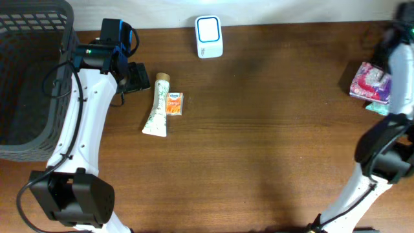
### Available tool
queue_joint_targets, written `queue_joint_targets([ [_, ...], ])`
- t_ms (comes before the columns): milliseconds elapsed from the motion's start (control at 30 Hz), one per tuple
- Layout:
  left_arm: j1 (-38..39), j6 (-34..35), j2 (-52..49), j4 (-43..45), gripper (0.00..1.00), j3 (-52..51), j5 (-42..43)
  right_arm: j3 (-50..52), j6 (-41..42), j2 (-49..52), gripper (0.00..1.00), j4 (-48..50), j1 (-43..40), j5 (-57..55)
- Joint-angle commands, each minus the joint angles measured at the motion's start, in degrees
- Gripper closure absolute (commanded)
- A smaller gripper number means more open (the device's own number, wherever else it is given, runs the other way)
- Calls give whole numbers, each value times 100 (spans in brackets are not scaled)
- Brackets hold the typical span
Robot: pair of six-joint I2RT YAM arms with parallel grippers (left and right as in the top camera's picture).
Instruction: Scan the item barcode
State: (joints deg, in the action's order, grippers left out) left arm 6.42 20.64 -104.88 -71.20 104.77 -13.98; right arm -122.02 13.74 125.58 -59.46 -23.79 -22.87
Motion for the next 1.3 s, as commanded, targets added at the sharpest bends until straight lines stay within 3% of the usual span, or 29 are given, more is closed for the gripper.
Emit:
queue_joint_targets([
  [0, 20, 37, 76, -4, 1, 13, -39, -13, 498, 35, 96, -138, -682, 334],
  [300, 20, 35, 76, -4, 1, 13, -42, 289, 452, 557, 96, -13, -841, 326],
  [500, 20, 35, 76, -7, 1, 13, -42, 289, -26, 730, 96, 400, -597, 1217],
  [567, 20, 35, 76, -7, 1, 13, -39, 289, -127, 734, 82, 374, -586, 1102],
  [600, 20, 35, 76, -7, 1, 13, -42, 289, -129, 734, 57, 330, -586, 997],
  [633, 20, 35, 76, -7, 1, 13, -42, 286, -129, 732, 47, 278, -586, 931],
  [667, 20, 37, 76, -7, 1, 13, -42, 284, -129, 721, 29, 225, -584, 933],
  [733, 20, 37, 76, -4, 1, 13, -42, 125, -127, 695, 20, 68, -584, 935],
  [800, 20, 37, 76, -7, 1, 13, -39, -179, -127, 551, 17, -129, -579, 1145],
  [900, 20, 37, 76, -7, 1, 13, -42, -774, -127, 256, 14, -481, -446, 3412],
  [1000, 20, 35, 76, -4, 1, 13, -39, -817, -131, 155, 12, -595, 83, 4994],
  [1167, 20, 37, 76, -7, 1, 13, -39, -442, -146, 186, 11, -1060, 1834, 4909],
  [1267, 20, 37, 76, -4, 1, 13, -42, 98, -125, 485, 8, -417, 3233, 4750],
])
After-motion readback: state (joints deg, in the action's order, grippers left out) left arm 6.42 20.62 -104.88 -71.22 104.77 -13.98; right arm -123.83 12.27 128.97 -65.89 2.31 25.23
